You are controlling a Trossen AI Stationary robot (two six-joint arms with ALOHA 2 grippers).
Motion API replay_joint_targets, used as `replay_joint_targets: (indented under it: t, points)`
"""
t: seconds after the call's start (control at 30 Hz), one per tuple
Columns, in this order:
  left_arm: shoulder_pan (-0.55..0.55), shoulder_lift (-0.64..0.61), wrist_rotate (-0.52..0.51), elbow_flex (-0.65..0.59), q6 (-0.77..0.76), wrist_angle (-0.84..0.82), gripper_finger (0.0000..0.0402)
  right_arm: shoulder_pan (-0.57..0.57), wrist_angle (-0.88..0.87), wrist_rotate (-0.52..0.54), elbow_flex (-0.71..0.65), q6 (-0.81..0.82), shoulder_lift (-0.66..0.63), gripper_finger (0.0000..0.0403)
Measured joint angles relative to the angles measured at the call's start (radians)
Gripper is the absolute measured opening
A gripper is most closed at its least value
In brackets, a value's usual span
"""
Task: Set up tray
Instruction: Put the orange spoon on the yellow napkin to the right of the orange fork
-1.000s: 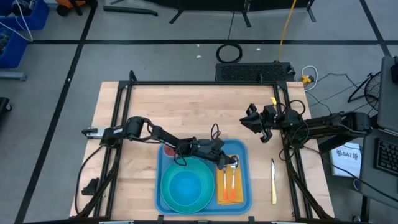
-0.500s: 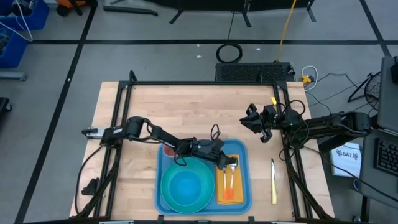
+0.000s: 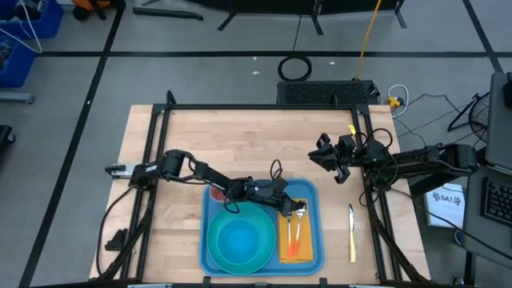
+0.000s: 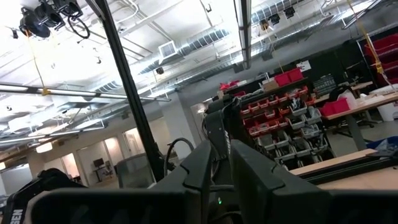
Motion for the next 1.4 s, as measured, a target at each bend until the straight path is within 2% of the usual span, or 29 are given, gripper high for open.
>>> replay_joint_targets:
  t: [0.27, 0.77, 1.1, 1.4]
  points:
    - [0.0, 0.0, 0.0, 0.0, 0.012, -0.002, 0.0066, 0.0, 0.0, -0.003, 0.0, 0.015, 0.0, 0.005]
    - [-0.003, 0.0, 0.004, 0.0, 0.008, -0.016, 0.021, 0.0, 0.0, -0.004, 0.0, 0.012, 0.0, 0.005]
    - [-0.001, 0.0, 0.004, 0.0, 0.055, -0.025, 0.0267, 0.0, 0.0, -0.004, 0.0, 0.015, 0.0, 0.005]
    - [0.01, -0.002, 0.006, 0.0, 0.094, -0.073, 0.0297, 0.0, 0.0, -0.007, 0.0, 0.023, 0.0, 0.005]
